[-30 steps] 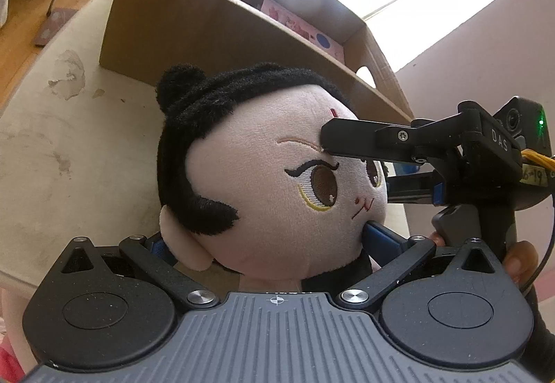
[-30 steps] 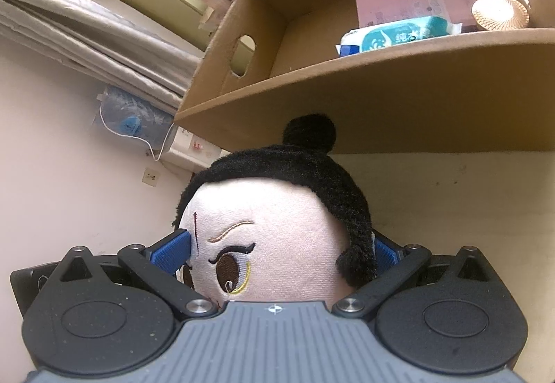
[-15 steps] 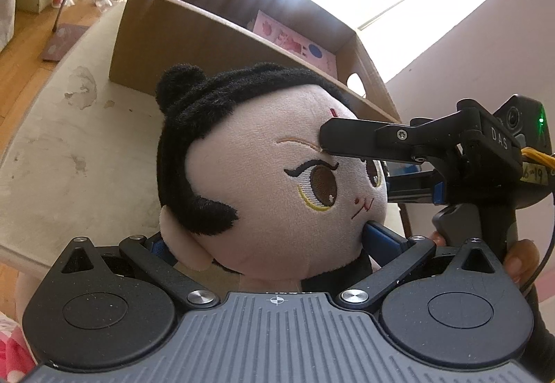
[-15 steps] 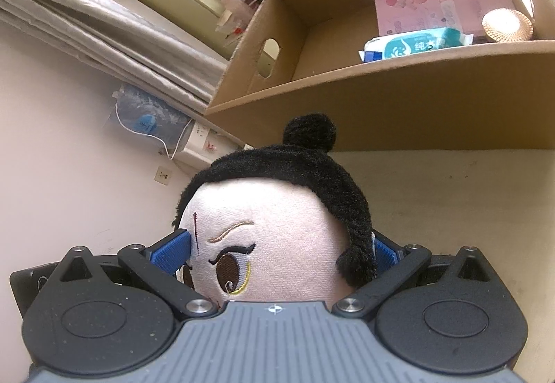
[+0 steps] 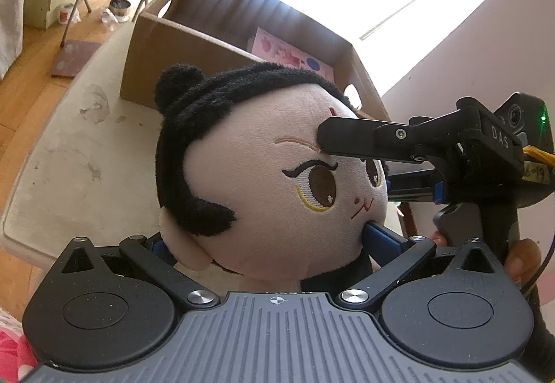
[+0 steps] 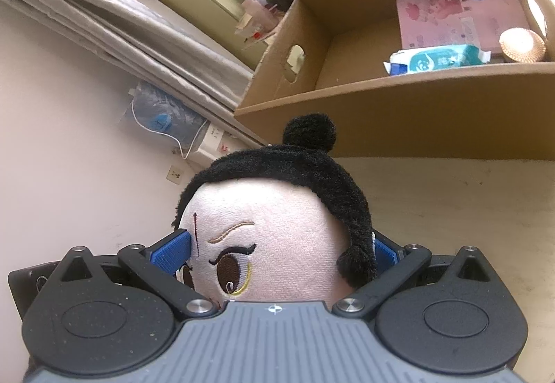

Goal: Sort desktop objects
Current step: 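Carry the plush doll with both grippers up over the box rim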

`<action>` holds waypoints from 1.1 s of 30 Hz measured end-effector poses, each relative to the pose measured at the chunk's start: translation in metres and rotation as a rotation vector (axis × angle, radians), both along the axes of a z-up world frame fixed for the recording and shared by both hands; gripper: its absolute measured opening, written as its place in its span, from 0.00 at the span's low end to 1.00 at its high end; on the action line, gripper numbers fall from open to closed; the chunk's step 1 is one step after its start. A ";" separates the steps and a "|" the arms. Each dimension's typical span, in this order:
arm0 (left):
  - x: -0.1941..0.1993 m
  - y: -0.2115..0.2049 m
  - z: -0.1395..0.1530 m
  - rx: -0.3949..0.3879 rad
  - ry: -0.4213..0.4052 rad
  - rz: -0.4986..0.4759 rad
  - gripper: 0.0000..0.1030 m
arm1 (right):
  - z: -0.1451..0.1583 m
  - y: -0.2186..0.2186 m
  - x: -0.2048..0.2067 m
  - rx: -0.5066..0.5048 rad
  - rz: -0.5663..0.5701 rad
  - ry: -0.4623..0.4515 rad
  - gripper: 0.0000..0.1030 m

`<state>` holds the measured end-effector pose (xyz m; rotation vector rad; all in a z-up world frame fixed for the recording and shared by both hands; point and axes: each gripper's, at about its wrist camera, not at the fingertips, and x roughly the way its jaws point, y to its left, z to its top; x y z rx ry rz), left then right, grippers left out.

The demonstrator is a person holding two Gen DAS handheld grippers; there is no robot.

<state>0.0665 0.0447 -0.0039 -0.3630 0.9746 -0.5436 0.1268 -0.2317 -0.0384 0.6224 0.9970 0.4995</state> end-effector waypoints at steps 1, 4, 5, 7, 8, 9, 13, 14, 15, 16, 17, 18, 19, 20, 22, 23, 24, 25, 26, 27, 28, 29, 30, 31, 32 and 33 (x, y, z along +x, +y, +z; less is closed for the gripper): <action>0.000 0.001 0.002 0.002 -0.002 0.002 1.00 | 0.001 0.001 0.001 0.001 0.001 -0.002 1.00; 0.000 0.003 0.006 0.005 -0.007 0.009 1.00 | 0.005 0.003 0.001 0.002 0.004 -0.008 1.00; 0.001 0.004 0.007 0.006 -0.009 0.011 1.00 | 0.007 0.003 0.001 0.003 0.006 -0.012 1.00; 0.002 0.004 0.011 0.008 -0.016 0.015 1.00 | 0.010 0.005 0.003 0.005 0.009 -0.016 1.00; 0.002 0.005 0.012 0.010 -0.019 0.016 1.00 | 0.012 0.005 0.004 0.006 0.010 -0.019 1.00; 0.003 0.006 0.015 0.011 -0.025 0.018 1.00 | 0.014 0.006 0.005 0.008 0.012 -0.023 1.00; 0.006 0.011 0.022 0.009 -0.042 0.025 1.00 | 0.025 0.010 0.009 0.005 0.019 -0.043 1.00; 0.006 0.013 0.024 0.008 -0.047 0.029 1.00 | 0.027 0.011 0.010 0.004 0.020 -0.048 1.00; 0.007 0.014 0.026 0.008 -0.051 0.032 1.00 | 0.030 0.012 0.012 0.004 0.020 -0.051 1.00; 0.009 0.015 0.028 0.008 -0.055 0.034 1.00 | 0.032 0.013 0.013 0.005 0.020 -0.054 1.00; 0.009 0.016 0.030 0.008 -0.060 0.036 1.00 | 0.034 0.014 0.015 0.006 0.020 -0.057 1.00; 0.010 0.017 0.032 0.009 -0.066 0.038 1.00 | 0.037 0.015 0.016 0.008 0.019 -0.061 1.00; 0.011 0.019 0.034 0.010 -0.071 0.039 1.00 | 0.039 0.016 0.017 0.010 0.018 -0.066 1.00; 0.012 0.020 0.036 0.011 -0.078 0.040 1.00 | 0.041 0.017 0.018 0.011 0.017 -0.070 1.00; 0.014 0.022 0.039 0.010 -0.089 0.044 1.00 | 0.045 0.018 0.020 0.010 0.017 -0.079 1.00; 0.015 0.023 0.040 0.009 -0.093 0.046 1.00 | 0.047 0.019 0.021 0.010 0.015 -0.083 1.00; 0.016 0.023 0.041 0.007 -0.099 0.049 1.00 | 0.049 0.019 0.023 0.010 0.012 -0.087 1.00; 0.017 0.024 0.042 0.005 -0.105 0.051 1.00 | 0.051 0.020 0.024 0.009 0.010 -0.091 1.00; 0.018 0.024 0.043 0.004 -0.112 0.054 1.00 | 0.053 0.020 0.025 0.009 0.009 -0.094 1.00; 0.019 0.024 0.044 0.004 -0.119 0.056 1.00 | 0.055 0.020 0.027 0.010 0.008 -0.096 1.00; 0.020 0.025 0.045 0.003 -0.125 0.057 1.00 | 0.056 0.021 0.029 0.011 0.007 -0.098 1.00; 0.022 0.025 0.046 0.004 -0.131 0.058 1.00 | 0.057 0.021 0.031 0.011 0.006 -0.100 1.00; 0.023 0.026 0.047 0.005 -0.136 0.058 1.00 | 0.058 0.022 0.033 0.011 0.005 -0.102 1.00; 0.025 0.027 0.047 0.005 -0.138 0.058 1.00 | 0.059 0.023 0.035 0.011 0.004 -0.103 1.00; 0.028 0.028 0.048 0.005 -0.139 0.058 1.00 | 0.060 0.023 0.038 0.011 0.001 -0.104 1.00; 0.031 0.029 0.049 0.003 -0.140 0.057 1.00 | 0.062 0.024 0.041 0.011 -0.002 -0.105 1.00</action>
